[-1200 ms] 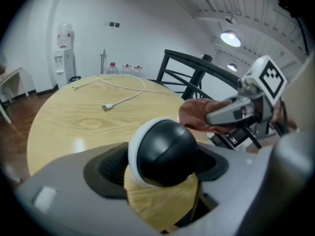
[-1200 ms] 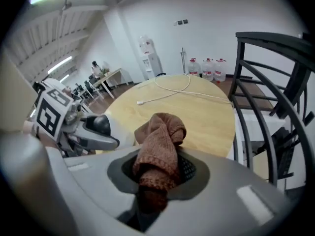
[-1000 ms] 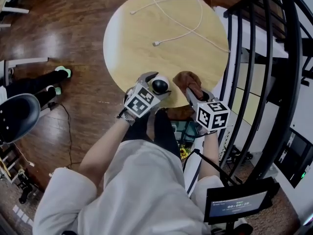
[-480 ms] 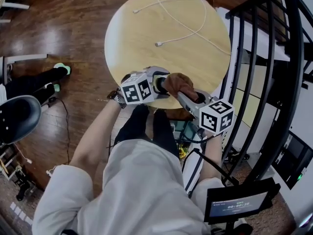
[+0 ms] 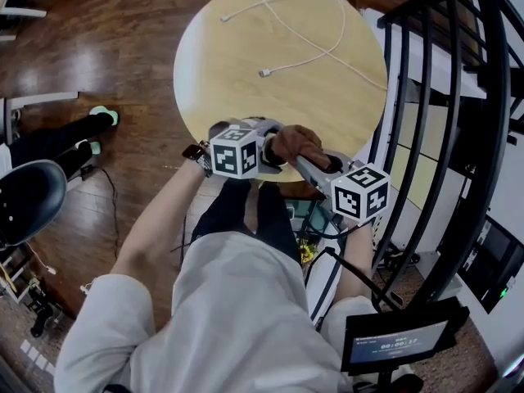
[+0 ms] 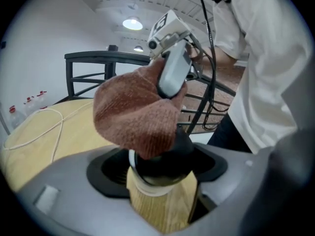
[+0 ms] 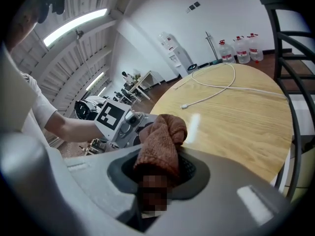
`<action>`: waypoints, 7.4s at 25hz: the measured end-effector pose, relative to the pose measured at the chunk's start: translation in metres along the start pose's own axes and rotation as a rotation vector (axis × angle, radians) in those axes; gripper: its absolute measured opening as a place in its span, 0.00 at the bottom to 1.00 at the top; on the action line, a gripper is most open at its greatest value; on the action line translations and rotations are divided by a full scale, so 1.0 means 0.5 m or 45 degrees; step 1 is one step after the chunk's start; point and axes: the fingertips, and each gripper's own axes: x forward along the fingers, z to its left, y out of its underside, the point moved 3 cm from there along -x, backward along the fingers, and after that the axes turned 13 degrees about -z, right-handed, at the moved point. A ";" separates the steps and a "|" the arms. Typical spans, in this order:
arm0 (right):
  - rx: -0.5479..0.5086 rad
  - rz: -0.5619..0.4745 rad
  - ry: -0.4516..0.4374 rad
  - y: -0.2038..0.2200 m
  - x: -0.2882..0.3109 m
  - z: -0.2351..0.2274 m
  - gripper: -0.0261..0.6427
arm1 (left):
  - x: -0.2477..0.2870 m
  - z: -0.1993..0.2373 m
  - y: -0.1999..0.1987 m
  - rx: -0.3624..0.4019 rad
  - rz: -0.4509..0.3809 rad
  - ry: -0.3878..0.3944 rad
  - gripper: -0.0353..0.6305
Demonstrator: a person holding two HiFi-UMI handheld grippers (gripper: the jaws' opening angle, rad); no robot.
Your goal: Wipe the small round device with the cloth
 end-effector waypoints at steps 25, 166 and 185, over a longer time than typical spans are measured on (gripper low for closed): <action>-0.126 0.365 0.172 0.119 0.067 -0.095 0.17 | 0.006 -0.002 0.003 -0.106 -0.043 -0.050 0.63; 0.116 -0.039 -0.014 0.048 -0.020 -0.029 0.17 | 0.012 0.007 0.022 0.018 0.149 -0.207 0.58; -0.083 0.269 0.126 0.107 0.071 -0.099 0.17 | 0.012 0.004 0.019 0.000 0.128 -0.251 0.59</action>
